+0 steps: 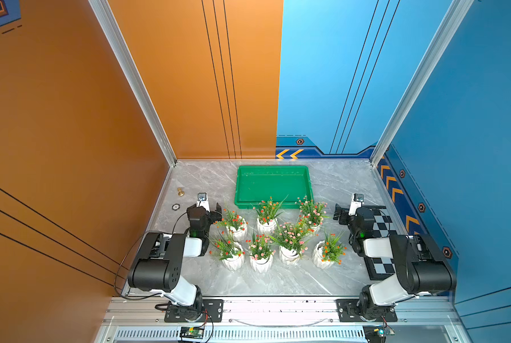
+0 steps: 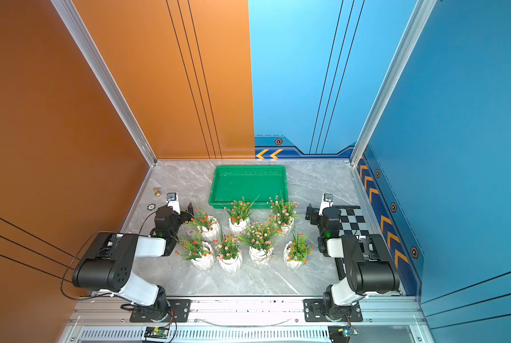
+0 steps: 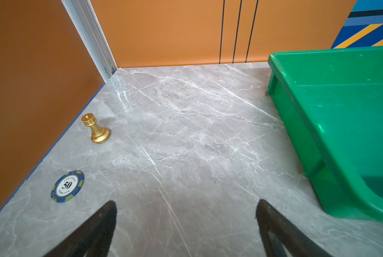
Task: Put the potted gypsophila into the storage box
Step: Pick up the baby's breath potted plant from the center of the board.
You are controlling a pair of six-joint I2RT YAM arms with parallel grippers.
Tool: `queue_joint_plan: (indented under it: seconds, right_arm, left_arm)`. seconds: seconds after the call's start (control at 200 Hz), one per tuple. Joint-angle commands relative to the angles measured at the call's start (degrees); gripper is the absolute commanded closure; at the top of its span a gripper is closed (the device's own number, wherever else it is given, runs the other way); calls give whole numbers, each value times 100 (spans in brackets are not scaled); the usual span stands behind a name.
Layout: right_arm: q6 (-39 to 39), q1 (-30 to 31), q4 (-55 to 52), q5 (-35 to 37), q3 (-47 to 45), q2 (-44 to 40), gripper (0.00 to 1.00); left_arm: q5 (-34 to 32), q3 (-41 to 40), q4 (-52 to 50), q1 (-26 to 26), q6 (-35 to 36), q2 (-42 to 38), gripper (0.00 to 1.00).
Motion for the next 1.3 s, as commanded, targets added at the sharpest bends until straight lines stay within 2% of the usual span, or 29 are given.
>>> queue_joint_plan:
  seconds: [0.0,0.861,1.291]
  right_arm:
    - [-65,24,139,118,65,46,0]
    - [-56,12,129,98,65,46,0]
    - [56,-167,230,-305,19,39,0]
  left_arm:
    - [78,-3,-41,60,-9,32,2]
    - [149,-10,-49,96,-30,37,2]
    - [15,-58,-59,129,-103,-136,2]
